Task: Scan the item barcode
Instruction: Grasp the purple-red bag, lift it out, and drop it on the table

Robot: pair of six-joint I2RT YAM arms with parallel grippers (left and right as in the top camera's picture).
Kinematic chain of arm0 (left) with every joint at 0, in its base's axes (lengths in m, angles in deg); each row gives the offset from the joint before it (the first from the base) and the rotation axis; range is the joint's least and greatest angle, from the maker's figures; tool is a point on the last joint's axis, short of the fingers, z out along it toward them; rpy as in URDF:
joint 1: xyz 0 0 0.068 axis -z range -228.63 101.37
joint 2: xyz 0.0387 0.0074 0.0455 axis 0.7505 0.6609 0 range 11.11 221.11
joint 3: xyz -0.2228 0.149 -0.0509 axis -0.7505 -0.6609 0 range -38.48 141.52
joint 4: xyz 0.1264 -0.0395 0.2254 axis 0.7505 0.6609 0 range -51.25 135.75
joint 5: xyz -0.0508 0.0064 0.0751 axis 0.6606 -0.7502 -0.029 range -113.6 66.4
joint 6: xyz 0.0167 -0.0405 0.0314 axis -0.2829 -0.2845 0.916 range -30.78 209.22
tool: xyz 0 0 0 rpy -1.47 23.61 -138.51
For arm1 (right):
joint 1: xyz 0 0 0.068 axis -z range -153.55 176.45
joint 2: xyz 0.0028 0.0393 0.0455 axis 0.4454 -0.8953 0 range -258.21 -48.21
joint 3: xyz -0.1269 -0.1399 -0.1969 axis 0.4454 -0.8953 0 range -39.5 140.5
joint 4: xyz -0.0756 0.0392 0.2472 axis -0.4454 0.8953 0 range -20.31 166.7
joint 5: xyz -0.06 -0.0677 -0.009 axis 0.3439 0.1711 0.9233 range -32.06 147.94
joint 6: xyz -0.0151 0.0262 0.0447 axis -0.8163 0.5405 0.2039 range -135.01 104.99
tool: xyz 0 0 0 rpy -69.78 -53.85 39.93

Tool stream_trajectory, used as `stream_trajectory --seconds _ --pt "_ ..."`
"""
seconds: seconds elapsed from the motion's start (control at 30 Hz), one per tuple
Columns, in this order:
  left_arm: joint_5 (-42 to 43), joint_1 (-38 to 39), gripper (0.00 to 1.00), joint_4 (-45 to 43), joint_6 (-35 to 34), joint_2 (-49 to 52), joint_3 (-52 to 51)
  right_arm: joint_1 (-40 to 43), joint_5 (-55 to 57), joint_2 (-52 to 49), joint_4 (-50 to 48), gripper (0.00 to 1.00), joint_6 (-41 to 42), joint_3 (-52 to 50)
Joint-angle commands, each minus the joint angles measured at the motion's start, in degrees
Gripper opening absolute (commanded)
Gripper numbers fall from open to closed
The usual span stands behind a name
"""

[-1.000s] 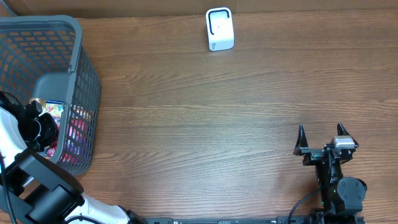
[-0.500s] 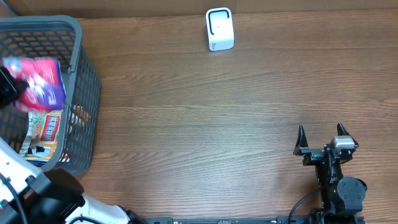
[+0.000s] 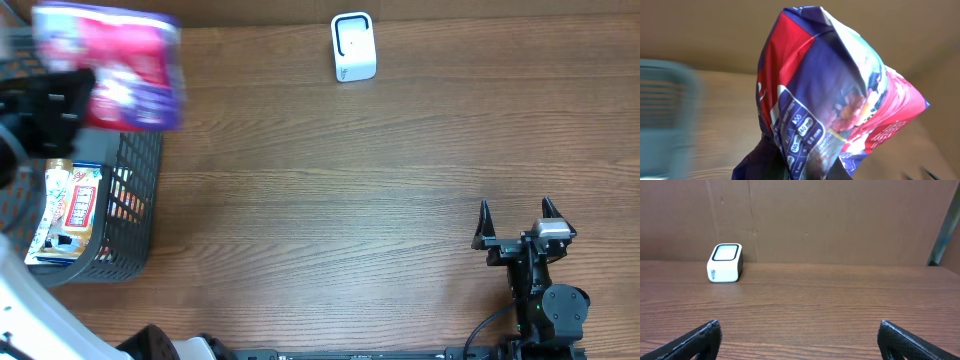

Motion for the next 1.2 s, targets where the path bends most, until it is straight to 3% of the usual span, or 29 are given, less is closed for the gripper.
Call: stream_trajectory --seconds 0.0,0.27,0.37,0.43,0.53,0.67,0.7,0.8,0.87,0.9,0.93,1.17 --pt "2.3 10.8 0.04 2.5 1.0 1.2 -0.3 -0.3 0.3 0.4 -0.3 1.00 0.2 -0.6" --pt "-13.2 38.5 0.04 4.7 -0.8 3.8 -14.5 -0.3 0.3 0.4 -0.3 1.00 0.2 -0.6" --pt "-23.3 47.5 0.04 -0.2 -9.5 5.6 -26.8 -0.3 0.3 0.4 -0.3 1.00 0.2 -0.6" --pt "-26.5 53.9 0.04 -11.4 -15.5 8.4 -39.5 -0.3 0.3 0.4 -0.3 1.00 0.2 -0.6" --pt "-26.5 57.2 0.04 -22.5 -22.5 12.9 -48.0 -0.3 0.3 0.4 -0.3 1.00 0.2 -0.6" --pt "-26.5 57.5 0.04 -26.8 -23.0 17.3 -49.3 -0.3 0.3 0.4 -0.3 1.00 0.2 -0.6" --pt "-26.5 57.4 0.08 -27.5 -23.2 18.3 -49.3 -0.3 0.3 0.4 -0.3 1.00 0.2 -0.6" --pt "-24.7 57.0 0.58 -28.6 -23.1 19.3 -49.2 -0.3 0.3 0.4 -0.3 1.00 0.2 -0.6" --pt "-22.3 56.3 0.68 -28.3 -22.4 19.3 -48.1 -0.3 0.3 0.4 -0.3 1.00 0.2 -0.6" --pt "-20.8 55.7 0.88 -27.3 -22.0 19.2 -46.4 -0.3 0.3 0.4 -0.3 1.00 0.2 -0.6" --pt "-20.0 54.9 1.00 -25.9 -22.1 19.2 -44.2 -0.3 0.3 0.4 -0.3 1.00 0.2 -0.6" --pt "-24.9 48.9 1.00 -8.7 -18.6 19.2 -20.4 -0.3 0.3 0.4 -0.3 1.00 0.2 -0.6"
